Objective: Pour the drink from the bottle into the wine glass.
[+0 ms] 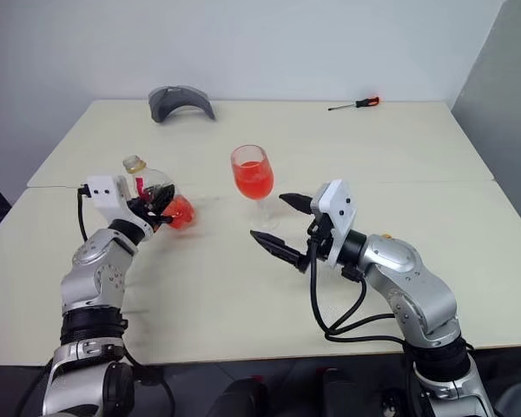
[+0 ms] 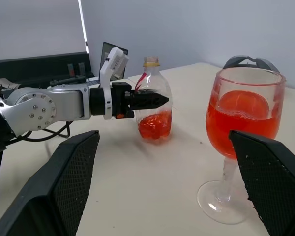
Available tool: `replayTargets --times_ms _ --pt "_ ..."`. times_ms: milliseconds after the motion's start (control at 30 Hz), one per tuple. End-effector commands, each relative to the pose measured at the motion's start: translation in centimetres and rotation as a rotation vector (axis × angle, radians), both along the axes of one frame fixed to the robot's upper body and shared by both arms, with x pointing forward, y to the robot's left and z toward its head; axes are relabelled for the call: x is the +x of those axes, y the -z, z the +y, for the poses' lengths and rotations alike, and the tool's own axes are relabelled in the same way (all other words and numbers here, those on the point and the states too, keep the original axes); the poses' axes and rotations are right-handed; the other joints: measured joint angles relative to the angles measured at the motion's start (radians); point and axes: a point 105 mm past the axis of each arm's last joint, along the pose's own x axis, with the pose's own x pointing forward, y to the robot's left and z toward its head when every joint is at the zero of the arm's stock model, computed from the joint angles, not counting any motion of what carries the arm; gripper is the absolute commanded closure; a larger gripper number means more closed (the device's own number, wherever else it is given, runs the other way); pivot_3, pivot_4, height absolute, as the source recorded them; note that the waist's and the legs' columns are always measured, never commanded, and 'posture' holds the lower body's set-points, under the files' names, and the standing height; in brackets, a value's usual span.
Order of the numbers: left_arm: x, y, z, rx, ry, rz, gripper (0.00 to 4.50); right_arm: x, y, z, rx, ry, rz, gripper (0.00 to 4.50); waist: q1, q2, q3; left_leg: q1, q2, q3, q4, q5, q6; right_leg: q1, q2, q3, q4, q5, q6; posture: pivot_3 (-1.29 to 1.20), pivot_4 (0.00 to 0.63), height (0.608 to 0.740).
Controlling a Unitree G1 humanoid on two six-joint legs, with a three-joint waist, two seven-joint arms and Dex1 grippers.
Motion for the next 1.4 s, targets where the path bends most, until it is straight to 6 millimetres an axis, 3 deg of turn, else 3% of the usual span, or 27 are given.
replayTargets --times_ms 33,200,400,733,867,1200,1400 --pt "0.1 -0.9 0.1 0.068 -0.007 -0.059 3.22 -0.3 -1.5 0.0 0.031 0.012 -0.060 0.00 0.000 0.000 0.000 0.000 0.000 0.000 0.000 0.000 0.000 0.000 0.000 0.000 0.000 0.000 0.000 0.00 0.150 0.740" --pt "0.4 -1.3 0.0 0.204 -0.019 -0.105 3.22 -0.1 -1.8 0.2 0.053 0.022 -0.055 0.00 0.000 0.000 0.000 0.000 0.000 0.000 0.000 0.000 0.000 0.000 0.000 0.000 0.000 0.000 0.000 0.00 0.150 0.740" --pt "0.5 -0.6 0.2 0.172 -0.029 -0.100 3.22 0.2 -2.0 0.2 0.056 0.028 -0.062 0.00 0.000 0.000 0.000 0.000 0.000 0.000 0.000 0.000 0.000 0.000 0.000 0.000 0.000 0.000 0.000 0.00 0.150 0.740" --pt "0.4 -0.7 0.2 0.147 -0.033 -0.089 0.03 0.5 -2.1 -0.1 0.053 0.044 -0.063 0.00 0.000 0.000 0.000 0.000 0.000 0.000 0.000 0.000 0.000 0.000 0.000 0.000 0.000 0.000 0.000 0.00 0.150 0.740" --pt "-0.6 -0.9 -0.4 0.138 0.010 -0.073 0.03 0.5 -1.9 -0.4 0.046 0.047 -0.056 0.00 -0.001 0.000 0.000 0.000 0.000 0.000 0.000 0.000 0.000 0.000 0.000 0.000 0.000 0.000 0.000 0.00 0.150 0.740" --pt "-6.0 -0.9 -0.9 0.096 0.021 0.031 0.03 -0.3 -1.2 -2.0 0.017 0.065 -0.024 0.00 0.000 0.000 0.000 0.001 0.001 0.000 -0.001 -0.002 0.004 0.001 0.000 0.000 -0.001 0.000 0.000 0.00 0.150 0.740" --pt "-9.8 1.4 -4.1 0.115 0.074 0.153 0.03 -0.3 1.2 -4.6 -0.028 0.220 0.044 0.00 0.004 0.000 0.000 0.005 0.001 -0.001 -0.002 -0.003 0.004 0.008 0.000 -0.001 -0.006 0.000 0.000 0.00 0.150 0.740"
